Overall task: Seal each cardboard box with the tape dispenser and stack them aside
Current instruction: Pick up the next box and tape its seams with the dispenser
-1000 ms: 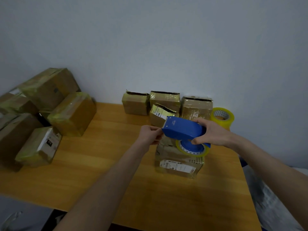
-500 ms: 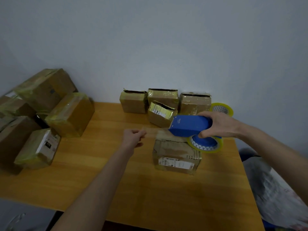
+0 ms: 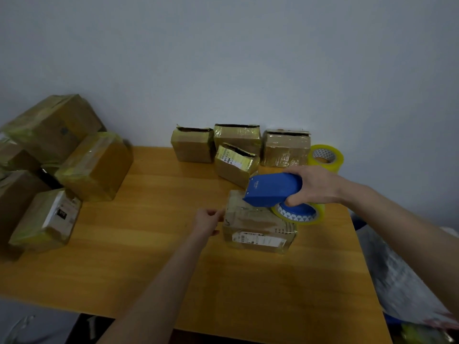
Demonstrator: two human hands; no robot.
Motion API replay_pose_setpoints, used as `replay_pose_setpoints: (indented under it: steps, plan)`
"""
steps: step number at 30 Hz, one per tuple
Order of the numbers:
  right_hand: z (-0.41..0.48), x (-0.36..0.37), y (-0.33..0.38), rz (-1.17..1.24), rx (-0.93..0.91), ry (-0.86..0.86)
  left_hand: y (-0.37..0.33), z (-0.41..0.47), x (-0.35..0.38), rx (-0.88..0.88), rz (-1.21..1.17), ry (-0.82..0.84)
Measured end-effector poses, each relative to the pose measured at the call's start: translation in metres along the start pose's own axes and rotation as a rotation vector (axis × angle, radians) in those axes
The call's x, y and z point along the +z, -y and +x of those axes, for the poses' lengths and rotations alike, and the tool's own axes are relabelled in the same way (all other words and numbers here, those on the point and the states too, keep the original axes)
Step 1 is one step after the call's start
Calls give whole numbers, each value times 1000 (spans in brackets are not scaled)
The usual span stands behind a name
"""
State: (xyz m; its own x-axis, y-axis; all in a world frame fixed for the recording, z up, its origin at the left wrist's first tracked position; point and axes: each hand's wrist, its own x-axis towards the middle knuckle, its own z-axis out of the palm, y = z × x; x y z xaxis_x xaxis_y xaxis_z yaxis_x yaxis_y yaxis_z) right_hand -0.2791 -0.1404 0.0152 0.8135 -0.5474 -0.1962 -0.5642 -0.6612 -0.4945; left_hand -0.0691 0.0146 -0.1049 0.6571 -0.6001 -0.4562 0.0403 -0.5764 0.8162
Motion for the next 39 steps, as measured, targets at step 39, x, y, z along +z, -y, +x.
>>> replay_pose_setpoints:
  steps: [39]
  plan:
    - [-61, 4, -66, 204, 160, 70, 11, -18, 7, 814, 1205, 82]
